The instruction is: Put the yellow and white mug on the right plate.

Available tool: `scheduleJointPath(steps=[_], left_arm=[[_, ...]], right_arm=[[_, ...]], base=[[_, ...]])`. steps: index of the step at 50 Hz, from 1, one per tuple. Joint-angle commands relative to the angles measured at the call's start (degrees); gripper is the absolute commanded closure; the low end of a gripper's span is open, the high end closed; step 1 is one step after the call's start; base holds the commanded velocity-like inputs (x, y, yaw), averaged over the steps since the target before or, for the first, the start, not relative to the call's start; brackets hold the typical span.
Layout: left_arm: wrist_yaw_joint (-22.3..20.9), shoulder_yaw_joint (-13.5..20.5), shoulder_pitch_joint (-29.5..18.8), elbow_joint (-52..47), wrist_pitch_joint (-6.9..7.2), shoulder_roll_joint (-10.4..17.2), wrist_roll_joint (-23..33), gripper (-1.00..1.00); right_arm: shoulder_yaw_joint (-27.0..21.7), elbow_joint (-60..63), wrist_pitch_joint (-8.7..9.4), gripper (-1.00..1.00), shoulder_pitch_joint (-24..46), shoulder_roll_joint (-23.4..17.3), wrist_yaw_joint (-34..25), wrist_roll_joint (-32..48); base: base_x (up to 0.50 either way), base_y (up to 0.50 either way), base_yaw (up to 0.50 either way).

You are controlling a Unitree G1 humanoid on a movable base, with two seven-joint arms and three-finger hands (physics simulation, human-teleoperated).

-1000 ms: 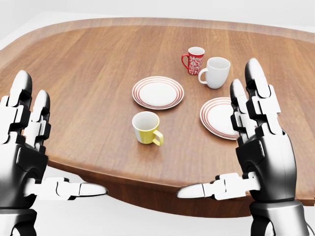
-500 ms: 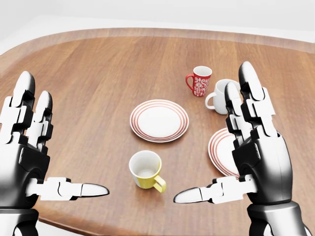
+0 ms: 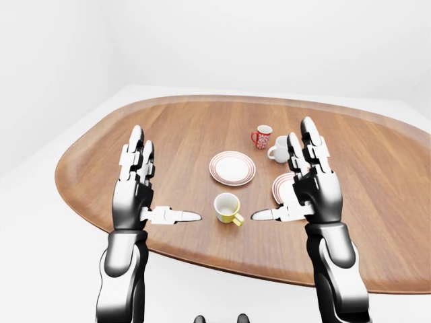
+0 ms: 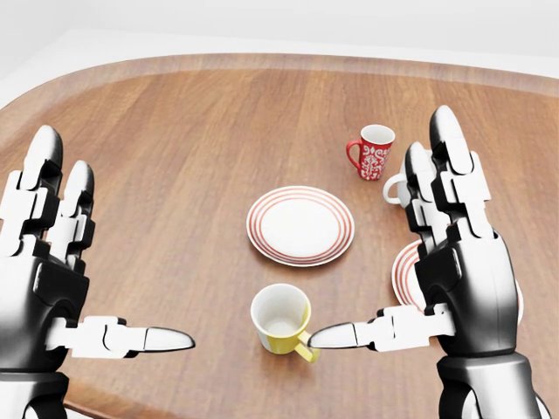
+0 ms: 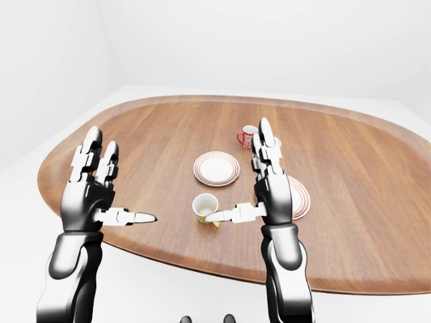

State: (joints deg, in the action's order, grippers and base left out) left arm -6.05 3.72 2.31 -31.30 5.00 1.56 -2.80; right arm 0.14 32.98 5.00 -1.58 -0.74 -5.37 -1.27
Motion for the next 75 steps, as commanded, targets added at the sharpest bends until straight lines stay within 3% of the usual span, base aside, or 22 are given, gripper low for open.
scheduleJointPath(steps=[1,3,12,33,36,41,56,59,65,75], left_arm=[[-0.2,-0.3,0.3,-0.3,0.0,-0.1,0.1,-1.0],[-0.2,-0.2,0.3,-0.1,0.0,-0.1,0.1,-1.0],[-0.3,-0.2,0.2,0.1,0.0,-0.1,0.1,-1.0],[-0.3,-0.3,0.4,-0.1,0.0,-0.2,0.1,-1.0],[-0.3,-0.3,0.3,-0.1,0.0,-0.1,0.1,-1.0],[-0.3,-0.2,0.2,0.0,0.0,-0.1,0.1,-1.0],[-0.5,-0.2,0.4,-0.7,0.0,-0.1,0.0,-1.0],[-0.4,-0.2,0.3,-0.8,0.0,-0.1,0.1,-1.0],[-0.4,-0.3,0.4,-0.6,0.0,-0.1,0.1,-1.0],[-0.6,0.0,0.3,-0.6,0.0,0.0,-0.1,-1.0]], right_arm=[[-0.4,0.9,0.0,-1.0,0.1,0.2,-0.5,-1.8],[-0.5,2.0,0.0,-1.0,-1.1,0.4,-1.7,-4.0],[-0.1,0.3,0.0,-1.0,-0.2,-0.3,0.1,-1.1],[0.7,0.8,0.0,-1.0,-0.4,0.0,-0.3,-0.5],[0.3,2.1,0.0,-1.0,-1.8,0.2,-2.3,-3.3],[0.8,0.0,0.0,-1.0,-0.3,-0.3,-0.2,0.3],[0.7,0.0,0.0,-1.0,-0.8,-0.1,-0.8,0.1],[0.4,2.5,0.0,-1.0,-2.2,0.2,-2.9,-3.2],[1.4,0.3,0.0,-1.0,-0.8,-0.5,-0.8,1.7],[1.4,-0.6,0.0,-1.0,0.0,-0.5,-1.4,2.3]], base=[[0.0,0.0,0.0],[0.2,0.03,0.0],[0.49,0.04,0.0],[0.01,-0.08,0.0],[0.16,0.03,0.0],[0.48,0.09,0.0],[0.0,0.0,0.0],[0.06,0.01,0.0],[0.44,0.07,0.0],[0.0,0.0,0.0]])
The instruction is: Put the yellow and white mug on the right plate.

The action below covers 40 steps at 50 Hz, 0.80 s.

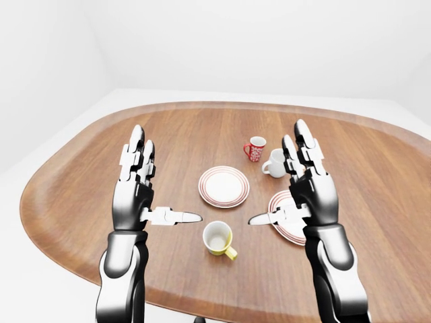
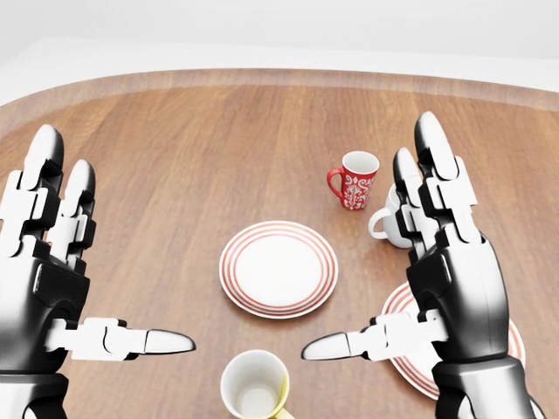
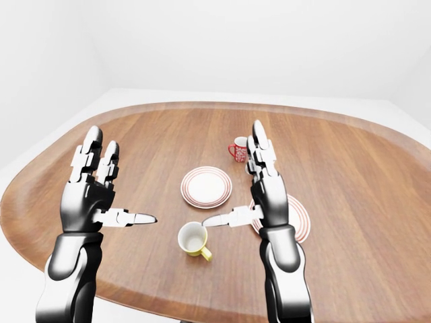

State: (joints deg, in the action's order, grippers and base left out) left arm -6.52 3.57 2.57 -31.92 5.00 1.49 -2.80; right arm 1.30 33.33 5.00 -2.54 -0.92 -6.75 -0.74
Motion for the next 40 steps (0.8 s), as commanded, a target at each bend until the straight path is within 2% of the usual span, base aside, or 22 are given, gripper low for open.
scheduleJointPath(steps=[1,5,8,16,21,26,31,40], left_arm=[[-0.1,0.3,-0.2,0.1,0.0,0.1,-0.1,-1.0],[-0.2,0.6,-0.4,0.3,0.0,0.2,-0.2,-1.0],[-0.2,0.9,-0.8,0.3,0.0,0.3,-0.3,-1.0],[-0.2,2.0,-1.5,0.0,0.0,0.7,-0.9,-1.0],[-0.3,2.5,-1.9,0.4,0.0,0.9,-1.3,-1.0],[-0.2,2.6,-1.8,0.2,0.0,0.9,-1.3,-1.0],[-0.3,2.6,-1.7,0.1,0.0,0.9,-1.2,-1.0],[-0.5,3.0,-2.0,-0.8,0.0,1.1,-1.4,-1.0]], right_arm=[[-0.2,-0.9,0.0,-1.0,2.0,-0.4,0.0,1.9],[-1.6,-1.2,0.0,-1.0,4.6,-0.6,-0.4,2.0],[-0.7,-2.1,0.0,-1.0,6.5,-1.5,-0.7,4.5],[-0.9,-5.0,0.0,-1.0,17.8,-3.0,-3.8,9.3],[0.1,-8.3,0.0,-1.0,20.7,-3.6,-6.7,13.4],[-2.0,-9.1,0.0,-1.0,23.2,-2.3,-7.6,12.0],[-2.4,-13.2,0.0,-1.0,26.5,-5.0,-8.2,13.3],[-1.1,-17.9,0.0,-1.0,26.3,-7.3,-14.4,27.3]], base=[[0.0,0.0,0.0],[0.0,0.0,0.0],[0.0,0.0,0.0],[0.0,0.0,0.0],[0.0,0.0,0.0],[0.0,0.0,0.0],[0.0,0.0,0.0],[0.0,0.0,0.0]])
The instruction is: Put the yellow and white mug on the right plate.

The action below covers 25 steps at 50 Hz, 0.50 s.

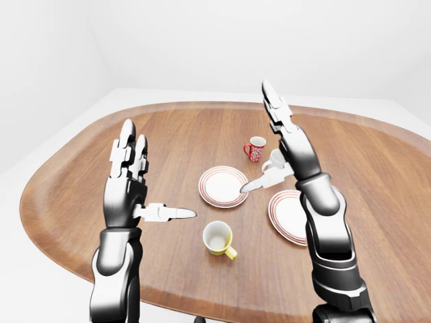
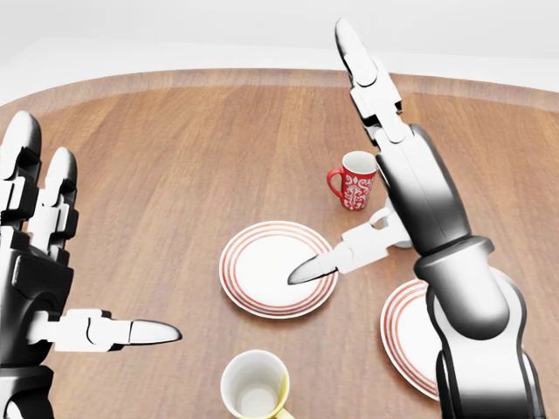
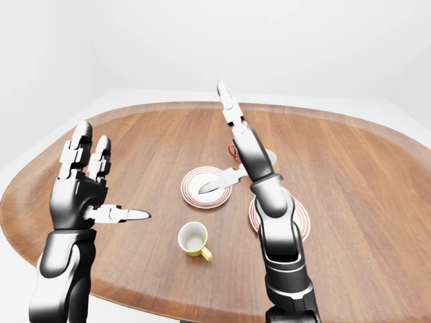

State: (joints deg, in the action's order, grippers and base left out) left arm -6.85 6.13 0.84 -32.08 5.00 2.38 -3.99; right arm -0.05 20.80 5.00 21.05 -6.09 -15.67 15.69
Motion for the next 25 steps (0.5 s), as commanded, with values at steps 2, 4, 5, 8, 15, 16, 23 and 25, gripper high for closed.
scheduleJointPath(steps=[2,4,5,8,15,16,23,25], left_arm=[[-0.2,0.6,-0.4,-1.0,0.0,0.3,-0.3,-1.0],[-0.3,1.2,-0.8,-1.7,0.0,0.5,-0.7,-1.0],[-0.2,1.5,-1.1,-2.0,0.0,0.6,-0.8,-1.0],[-0.3,2.5,-1.9,-1.9,0.0,1.0,-1.4,-1.0],[-0.1,5.4,-3.7,-1.4,0.0,2.4,-2.9,-1.0],[-0.1,5.7,-3.9,-1.2,0.0,2.6,-3.0,-1.0],[-0.6,9.3,-6.0,1.5,0.0,5.0,-4.2,-1.0],[-0.6,10.3,-6.6,1.9,0.0,5.8,-4.8,-1.0]], right_arm=[[0.2,-5.2,0.0,-1.0,3.1,-1.8,-7.1,13.3],[0.4,-6.5,0.0,-1.0,3.6,-1.9,-7.9,16.0],[0.5,-6.2,0.0,-1.0,3.8,-1.7,-8.6,17.2],[0.2,-7.0,0.0,-1.0,4.5,-1.0,-9.6,19.0],[0.9,-6.6,0.0,-1.0,3.8,-0.2,-11.4,23.3],[1.0,-6.0,0.0,-1.0,3.5,0.1,-11.7,23.7],[2.4,-3.6,0.0,-1.0,1.6,1.7,-12.8,26.6],[2.4,-3.8,0.0,-1.0,1.4,1.9,-12.9,26.9]], base=[[0.0,0.0,0.0],[0.0,0.0,0.0],[0.0,0.0,0.0],[0.0,0.0,0.0],[0.0,0.0,0.0],[0.0,0.0,0.0],[0.0,0.0,0.0],[0.0,0.0,0.0]])
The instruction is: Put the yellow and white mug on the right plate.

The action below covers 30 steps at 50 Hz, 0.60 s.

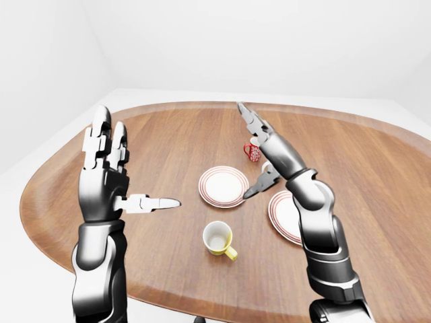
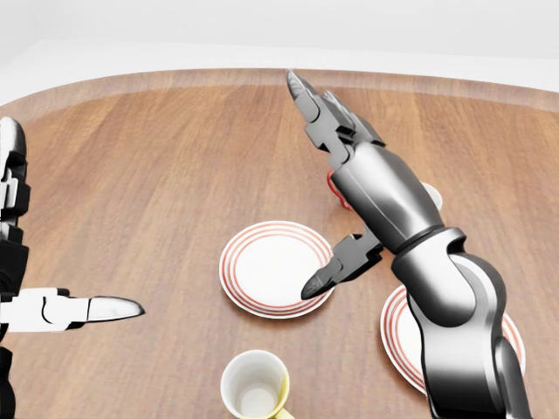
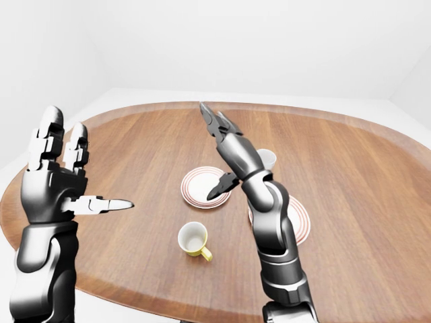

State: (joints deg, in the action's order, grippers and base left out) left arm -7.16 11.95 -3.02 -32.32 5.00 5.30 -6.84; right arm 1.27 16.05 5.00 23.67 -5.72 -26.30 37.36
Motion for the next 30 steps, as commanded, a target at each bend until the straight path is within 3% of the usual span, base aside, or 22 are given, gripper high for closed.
scheduleJointPath(steps=[1,16,30], left_arm=[[-0.2,5.2,-3.0,2.2,0.0,3.3,-2.4,-1.0],[1.0,12.7,-5.7,8.5,0.0,9.1,-7.1,-1.0],[1.8,15.7,-5.8,14.3,0.0,11.9,-8.8,-1.0]], right_arm=[[1.2,1.5,0.0,-1.0,-1.2,1.7,-2.7,5.7],[1.8,2.7,0.0,-1.0,-3.1,2.6,-3.0,7.6],[3.9,3.0,0.0,-1.0,-5.3,4.3,-2.2,9.7]], base=[[0.0,0.0,0.0],[0.0,0.0,0.0],[0.0,0.0,0.0]])
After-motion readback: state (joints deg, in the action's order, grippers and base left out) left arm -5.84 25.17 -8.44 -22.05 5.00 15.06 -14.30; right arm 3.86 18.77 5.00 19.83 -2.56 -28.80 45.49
